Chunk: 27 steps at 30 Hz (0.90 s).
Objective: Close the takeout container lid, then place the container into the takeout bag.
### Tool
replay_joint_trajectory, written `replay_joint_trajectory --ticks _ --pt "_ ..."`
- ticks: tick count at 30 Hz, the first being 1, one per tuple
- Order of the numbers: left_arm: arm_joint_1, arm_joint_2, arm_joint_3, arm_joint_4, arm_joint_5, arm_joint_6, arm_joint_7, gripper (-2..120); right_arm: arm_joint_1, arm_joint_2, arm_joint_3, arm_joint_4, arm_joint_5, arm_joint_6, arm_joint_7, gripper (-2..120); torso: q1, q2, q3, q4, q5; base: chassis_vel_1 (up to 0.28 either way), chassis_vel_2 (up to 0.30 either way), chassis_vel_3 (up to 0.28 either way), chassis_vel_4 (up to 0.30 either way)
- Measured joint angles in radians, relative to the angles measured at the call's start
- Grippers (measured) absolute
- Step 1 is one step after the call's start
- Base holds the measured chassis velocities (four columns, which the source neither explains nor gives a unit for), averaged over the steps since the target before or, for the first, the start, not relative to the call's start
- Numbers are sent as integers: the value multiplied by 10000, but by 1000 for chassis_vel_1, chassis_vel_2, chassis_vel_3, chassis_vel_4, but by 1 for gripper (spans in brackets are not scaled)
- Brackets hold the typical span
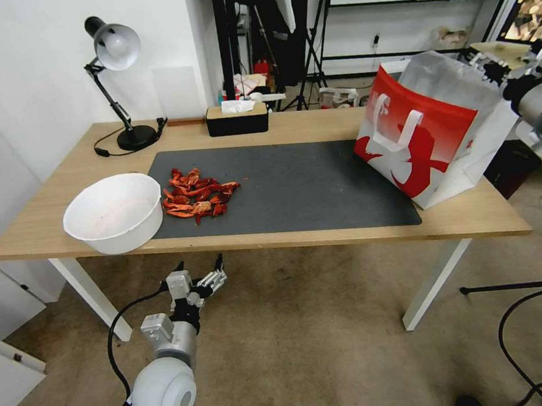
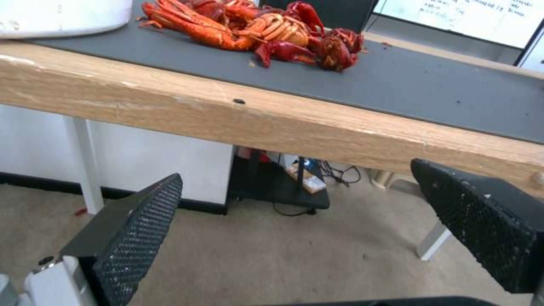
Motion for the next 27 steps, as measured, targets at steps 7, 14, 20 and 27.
replay_joint_trajectory --ticks 7,14,20,27 --pt "29 -83 -2 78 96 -119 136 100 -1004 -32 -233 1357 -1297 578 -785 100 0 0 0 0 1 0 0 0 0" --pt "22 -128 23 110 199 -204 221 100 -2570 -100 -428 2390 -3612 1652 -1777 100 0 0 -1 0 0 0 0 0 0" --pt "74 -134 -12 171 178 -476 309 100 -4134 -131 -338 3067 -4696 2342 -2100 100 0 0 1 -1 1 0 0 0 0" --pt "91 -240 -15 260 415 -640 329 100 -6515 296 -26 3841 -6078 3288 -2092 100 0 1 0 -1 -1 0 0 0 0"
